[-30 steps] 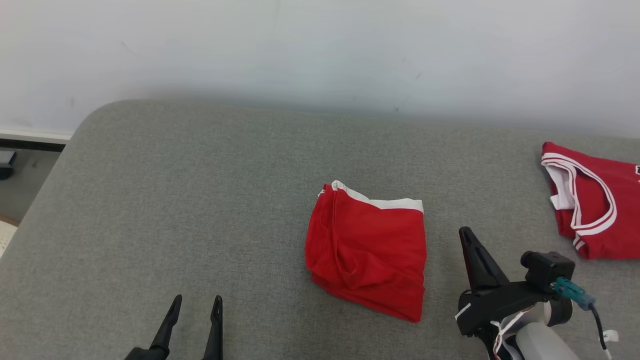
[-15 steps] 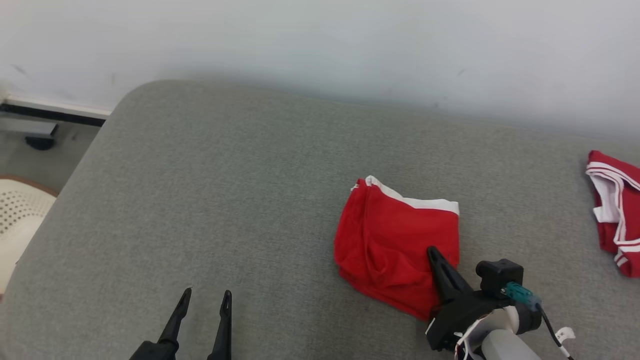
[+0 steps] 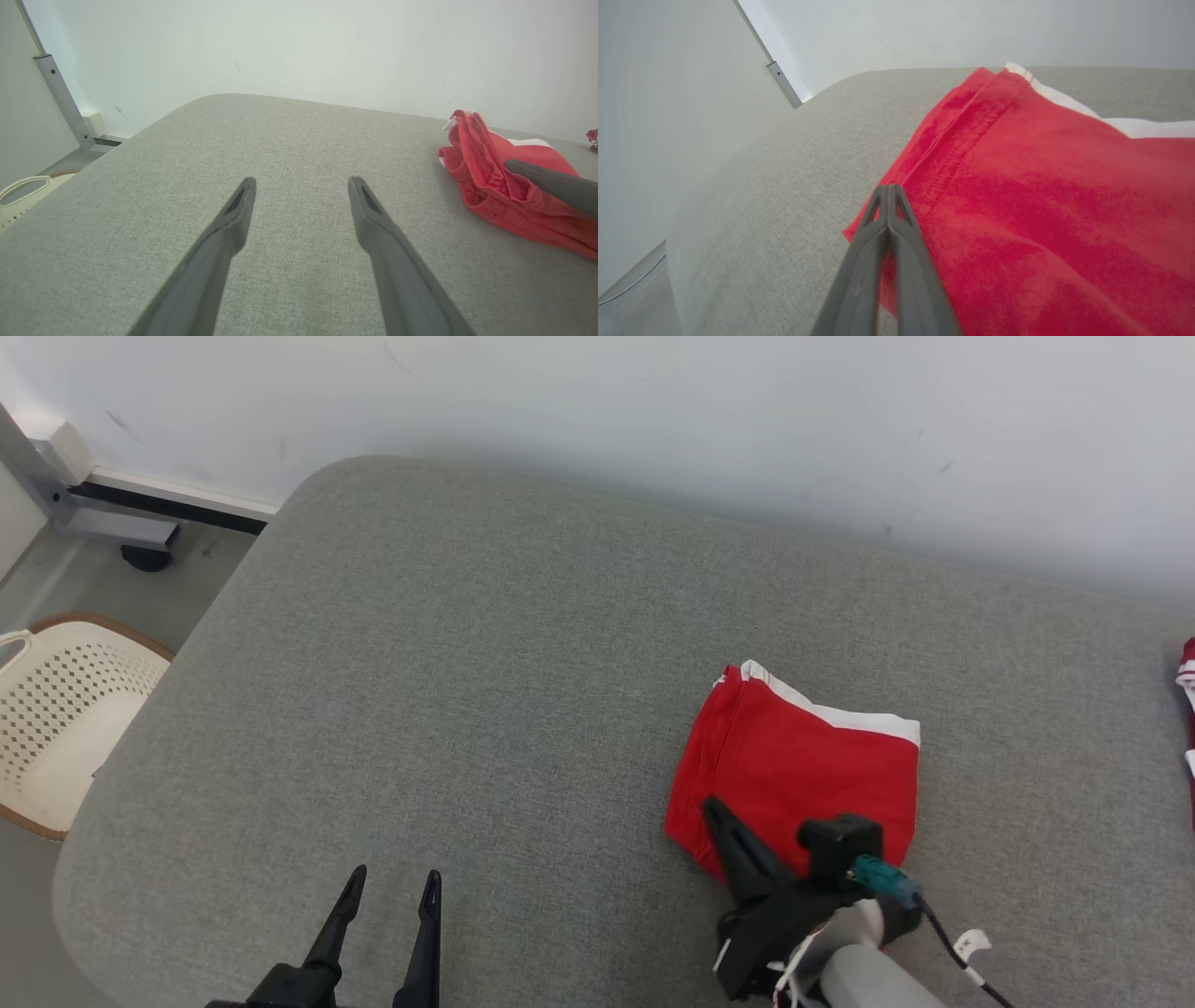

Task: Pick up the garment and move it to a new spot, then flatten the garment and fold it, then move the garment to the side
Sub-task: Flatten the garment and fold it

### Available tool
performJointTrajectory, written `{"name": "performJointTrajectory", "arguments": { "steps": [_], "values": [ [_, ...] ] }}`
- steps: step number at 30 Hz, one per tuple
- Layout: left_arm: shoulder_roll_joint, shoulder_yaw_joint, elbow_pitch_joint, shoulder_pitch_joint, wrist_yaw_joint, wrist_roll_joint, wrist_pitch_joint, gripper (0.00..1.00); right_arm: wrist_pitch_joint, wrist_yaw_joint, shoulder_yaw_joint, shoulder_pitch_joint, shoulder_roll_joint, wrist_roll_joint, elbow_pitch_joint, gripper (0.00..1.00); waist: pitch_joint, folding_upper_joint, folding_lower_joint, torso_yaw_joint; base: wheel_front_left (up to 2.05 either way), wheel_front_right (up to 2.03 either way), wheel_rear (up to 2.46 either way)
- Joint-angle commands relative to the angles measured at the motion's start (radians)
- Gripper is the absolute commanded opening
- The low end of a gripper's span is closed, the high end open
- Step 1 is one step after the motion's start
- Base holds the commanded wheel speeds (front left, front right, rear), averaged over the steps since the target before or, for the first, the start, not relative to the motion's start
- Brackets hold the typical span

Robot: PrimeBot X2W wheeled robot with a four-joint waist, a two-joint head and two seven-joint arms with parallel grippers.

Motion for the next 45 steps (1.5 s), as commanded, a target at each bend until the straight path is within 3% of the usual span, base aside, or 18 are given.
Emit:
{"name": "performJointTrajectory", "arguments": {
  "steps": [1,6,10,19,29,41,42,43,44,45],
  "values": [
    [0.000,0.002,0.002,-0.012,0.002,0.001,-0.003,1.00,-0.004,-0.002,0.018,0.004,0.003,0.014,-0.009,0.00,-0.002,-0.0001,0.0000,0.001,0.00,0.00,0.00],
    [-0.001,0.006,0.004,-0.005,0.002,-0.001,-0.003,1.00,-0.004,-0.002,0.091,-0.002,0.002,0.075,-0.034,0.00,-0.016,-0.0001,0.0000,-0.011,0.00,0.00,0.00],
    [0.000,0.014,-0.003,0.010,0.002,0.000,-0.003,1.00,-0.004,-0.002,0.078,-0.001,0.001,0.073,-0.074,0.00,-0.029,-0.0001,0.0000,-0.043,0.00,0.00,0.00],
    [0.000,0.048,-0.017,0.052,0.002,0.000,-0.003,1.00,-0.004,-0.002,-0.092,0.093,-0.006,-0.046,-0.254,0.00,-0.068,-0.0001,0.0000,-0.151,0.00,0.00,0.00],
    [-0.001,0.091,-0.046,0.072,0.002,0.006,-0.003,1.00,-0.004,-0.002,-0.355,0.295,-0.049,-0.137,-0.482,0.00,-0.095,-0.0001,0.0000,-0.255,0.00,0.00,0.00],
    [0.000,0.131,-0.084,0.105,0.003,0.035,-0.003,1.00,-0.004,-0.002,-0.447,0.493,-0.019,-0.213,-0.630,0.00,-0.103,-0.0001,0.0000,-0.314,0.00,0.00,0.00],
    [0.000,0.133,-0.087,0.108,0.003,0.037,-0.003,1.00,-0.004,-0.002,-0.448,0.502,-0.014,-0.222,-0.635,0.26,-0.103,-0.0001,0.0000,-0.315,0.00,0.00,0.00],
    [0.000,0.136,-0.091,0.110,0.003,0.038,-0.003,1.00,-0.004,-0.002,-0.449,0.513,-0.010,-0.230,-0.641,0.43,-0.103,-0.0001,0.0000,-0.317,0.00,0.00,0.00],
    [0.000,0.137,-0.093,0.110,0.003,0.040,-0.003,1.00,-0.004,-0.002,-0.444,0.522,-0.007,-0.239,-0.640,0.72,-0.103,-0.0001,0.0000,-0.317,0.00,0.00,0.00],
    [0.000,0.138,-0.095,0.110,0.003,0.041,-0.003,1.00,-0.004,-0.002,-0.440,0.528,-0.006,-0.250,-0.644,0.91,-0.102,-0.0001,0.0000,-0.318,0.00,0.00,0.00]
  ]
}}
